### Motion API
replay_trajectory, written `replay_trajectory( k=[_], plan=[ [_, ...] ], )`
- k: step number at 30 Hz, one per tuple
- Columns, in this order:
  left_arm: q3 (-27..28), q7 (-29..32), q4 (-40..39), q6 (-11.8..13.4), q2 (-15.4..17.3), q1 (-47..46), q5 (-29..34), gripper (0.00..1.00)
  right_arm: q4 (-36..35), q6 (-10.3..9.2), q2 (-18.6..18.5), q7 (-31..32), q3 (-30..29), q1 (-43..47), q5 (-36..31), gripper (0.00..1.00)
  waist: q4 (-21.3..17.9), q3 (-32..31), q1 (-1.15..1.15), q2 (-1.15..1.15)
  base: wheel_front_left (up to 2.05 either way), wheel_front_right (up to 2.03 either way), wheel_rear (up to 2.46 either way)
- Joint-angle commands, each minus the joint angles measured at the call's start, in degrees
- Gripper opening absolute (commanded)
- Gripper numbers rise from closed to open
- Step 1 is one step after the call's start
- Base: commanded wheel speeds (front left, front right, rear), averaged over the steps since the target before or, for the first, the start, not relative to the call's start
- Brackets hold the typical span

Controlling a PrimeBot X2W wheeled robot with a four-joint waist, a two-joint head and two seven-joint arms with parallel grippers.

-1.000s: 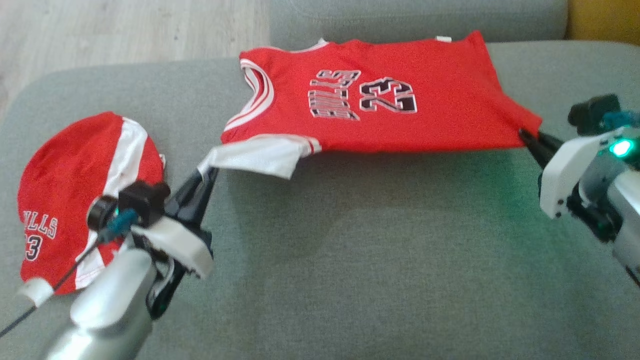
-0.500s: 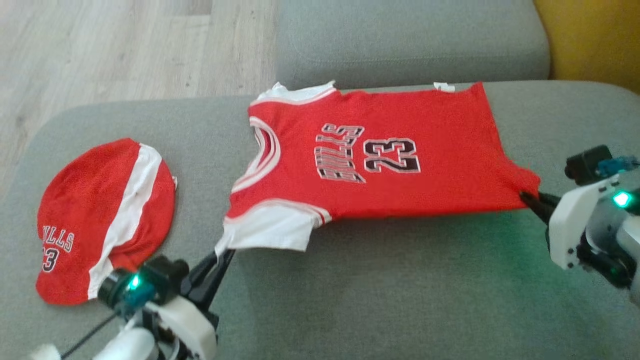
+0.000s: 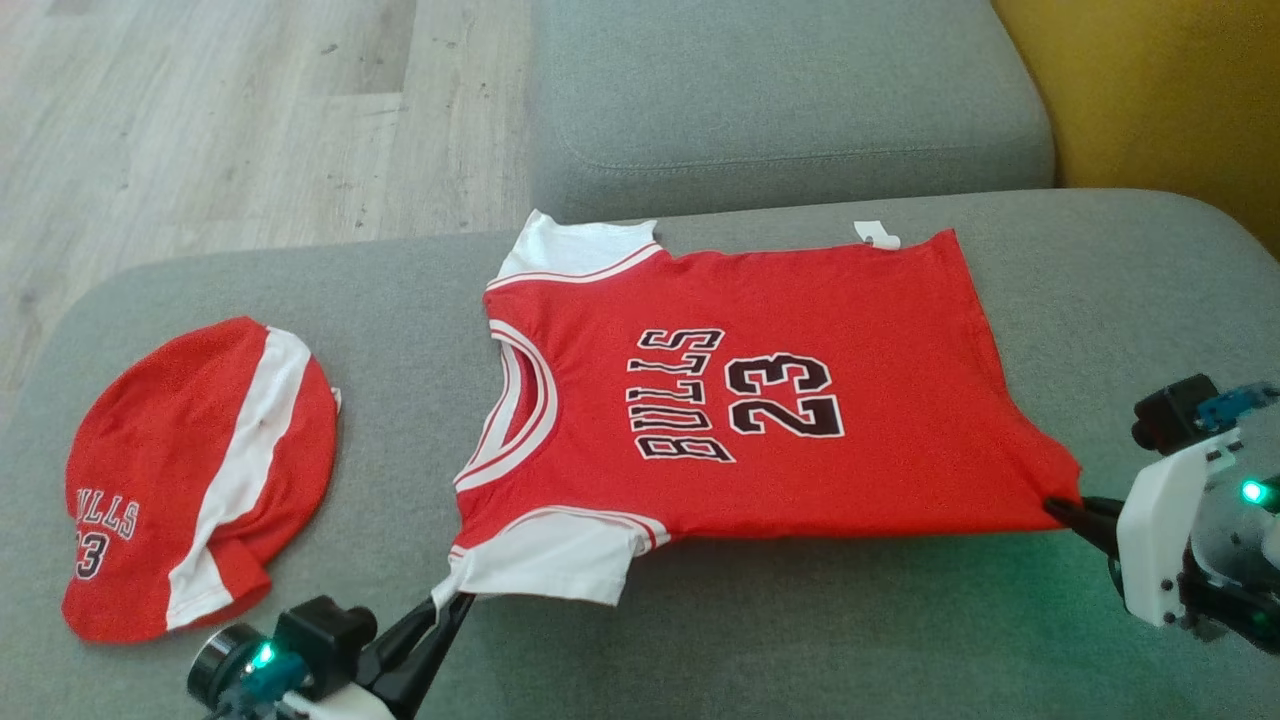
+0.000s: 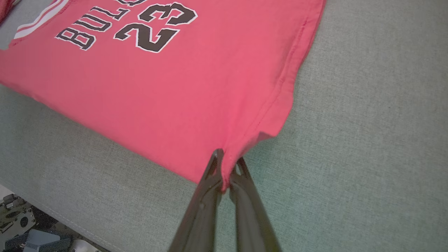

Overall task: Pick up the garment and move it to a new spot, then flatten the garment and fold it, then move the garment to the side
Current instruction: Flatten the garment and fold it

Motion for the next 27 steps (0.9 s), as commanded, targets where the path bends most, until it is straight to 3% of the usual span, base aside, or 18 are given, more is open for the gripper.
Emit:
replay_trajectory(
  k=[1,9,27],
  plan=[
    [2.5,0.0,-1.8,0.2,2.0,-2.9,0.3,0.00,-0.9,0.39,-2.5,-0.3,-1.1,-0.7,0.4,0.00,-0.2,0.1,0.00,0.00,0.00,0.00,0.00],
    [2.6,2.5,0.1,-1.3,3.2,-7.6,1.4,0.00,0.6,0.39,-0.7,0.5,-2.4,-3.5,-1.6,0.00,-1.0,2.0,0.00,0.00,0.00,0.00,0.00],
    [0.3,7.1,12.0,-8.8,2.5,-25.7,4.6,0.00,9.2,0.39,6.9,3.8,-5.6,-13.0,-5.1,0.00,-2.0,11.2,0.00,0.00,0.00,0.00,0.00]
  ],
)
